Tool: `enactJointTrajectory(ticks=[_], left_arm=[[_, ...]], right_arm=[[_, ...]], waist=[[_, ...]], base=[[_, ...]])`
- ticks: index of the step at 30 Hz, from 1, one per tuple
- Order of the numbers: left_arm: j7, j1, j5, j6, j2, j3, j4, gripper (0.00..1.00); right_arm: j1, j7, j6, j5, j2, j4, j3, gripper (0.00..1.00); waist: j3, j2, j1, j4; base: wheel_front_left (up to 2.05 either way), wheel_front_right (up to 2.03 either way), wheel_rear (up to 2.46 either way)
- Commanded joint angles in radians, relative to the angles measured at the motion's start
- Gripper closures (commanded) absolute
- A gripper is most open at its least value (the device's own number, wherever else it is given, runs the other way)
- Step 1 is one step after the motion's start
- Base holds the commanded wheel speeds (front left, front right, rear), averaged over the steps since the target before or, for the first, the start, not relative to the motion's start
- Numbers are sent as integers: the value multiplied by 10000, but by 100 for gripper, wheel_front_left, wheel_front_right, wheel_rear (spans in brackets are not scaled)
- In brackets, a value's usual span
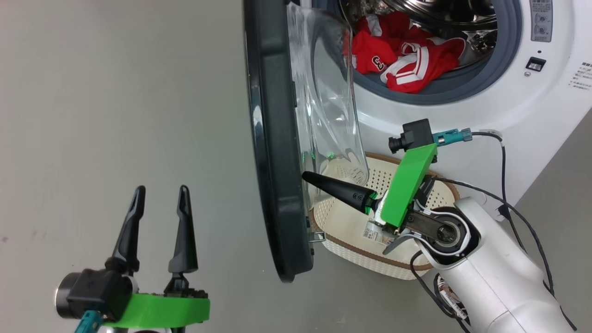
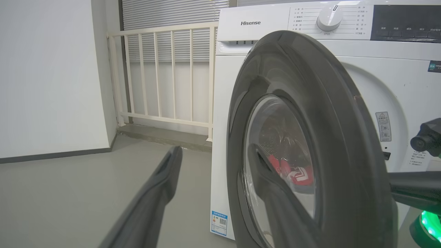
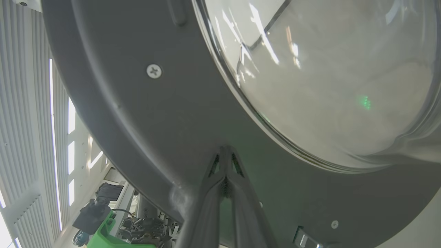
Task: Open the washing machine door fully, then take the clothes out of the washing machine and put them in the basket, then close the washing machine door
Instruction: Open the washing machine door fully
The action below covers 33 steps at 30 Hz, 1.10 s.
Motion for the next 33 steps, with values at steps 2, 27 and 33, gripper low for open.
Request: enactJointTrajectory(ticks=[2,27,33], left_arm=[[-48,13,-136,128,154,369,-321,0],[-48,265,-500,251,154,319,-312,0],[-48,300,-455,248,154,343,-310,0]], right_arm=[[-327,-52,79,156,275,-214,286,100],[-701,-626,79,6,142,188,1092,100],[-386,-1446,79,-958,-125,-77,1049,100]], waist=[[49,-1,0,17],[-52,-1,0,6],[-213,-1,0,-31]], base=[[0,0,0],[0,0,0],[0,0,0]])
